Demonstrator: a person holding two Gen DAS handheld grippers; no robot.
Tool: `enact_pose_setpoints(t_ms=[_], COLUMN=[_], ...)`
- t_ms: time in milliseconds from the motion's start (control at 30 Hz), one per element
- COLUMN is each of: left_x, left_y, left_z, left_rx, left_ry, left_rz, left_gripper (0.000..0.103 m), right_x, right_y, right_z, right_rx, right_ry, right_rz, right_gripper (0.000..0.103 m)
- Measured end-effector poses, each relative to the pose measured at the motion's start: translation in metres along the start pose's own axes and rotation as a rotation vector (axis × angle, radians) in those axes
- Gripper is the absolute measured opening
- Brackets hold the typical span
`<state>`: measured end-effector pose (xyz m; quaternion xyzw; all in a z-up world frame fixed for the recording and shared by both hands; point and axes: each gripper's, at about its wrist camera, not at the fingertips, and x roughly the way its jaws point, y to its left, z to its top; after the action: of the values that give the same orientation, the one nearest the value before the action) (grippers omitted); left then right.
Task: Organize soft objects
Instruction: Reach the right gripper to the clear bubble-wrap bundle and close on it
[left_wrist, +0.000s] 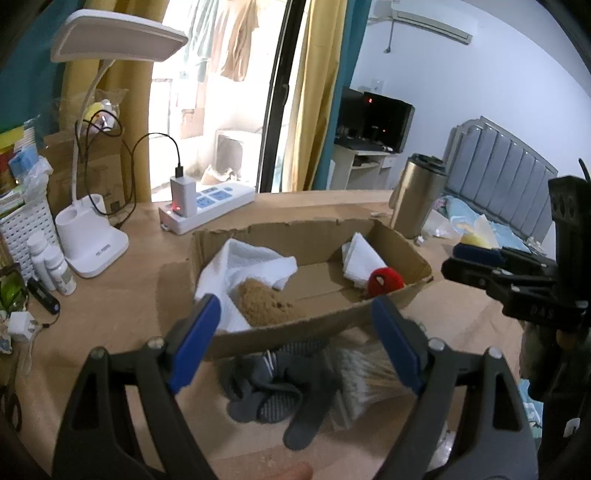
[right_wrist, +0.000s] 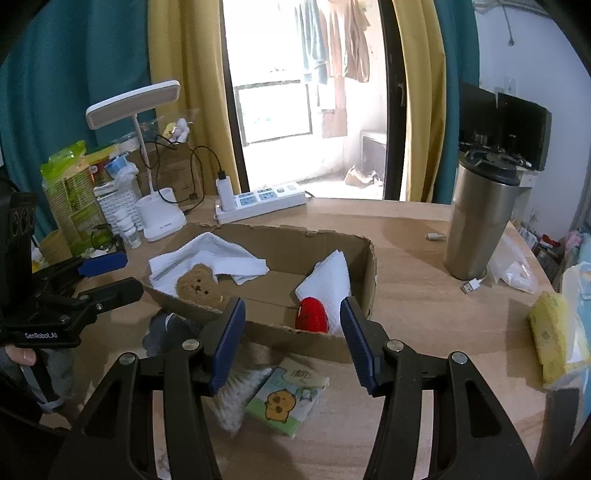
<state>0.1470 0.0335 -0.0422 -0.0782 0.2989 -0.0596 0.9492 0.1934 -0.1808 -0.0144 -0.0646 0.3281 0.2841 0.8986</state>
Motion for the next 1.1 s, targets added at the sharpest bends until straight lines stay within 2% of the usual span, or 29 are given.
enact_pose_setpoints(t_ms=[433,1100], left_x=[-0.023,-0.034], left_y=[0.000,-0.004], left_z=[-0.019,-0.046], left_rx=[-0.003,-0.006], left_ry=[-0.002,0.028], left_rz=[0.000,-0.018], left_gripper=[0.085,0.085], right_x=[-0.018,-0.023], right_y=[0.016,0.039], right_z=[-0.012,-0.047], right_rx=[-0.013,-0.009], right_ry=[-0.006,0.054], right_rz=[-0.002,0.018], right_gripper=[0.057,0.057])
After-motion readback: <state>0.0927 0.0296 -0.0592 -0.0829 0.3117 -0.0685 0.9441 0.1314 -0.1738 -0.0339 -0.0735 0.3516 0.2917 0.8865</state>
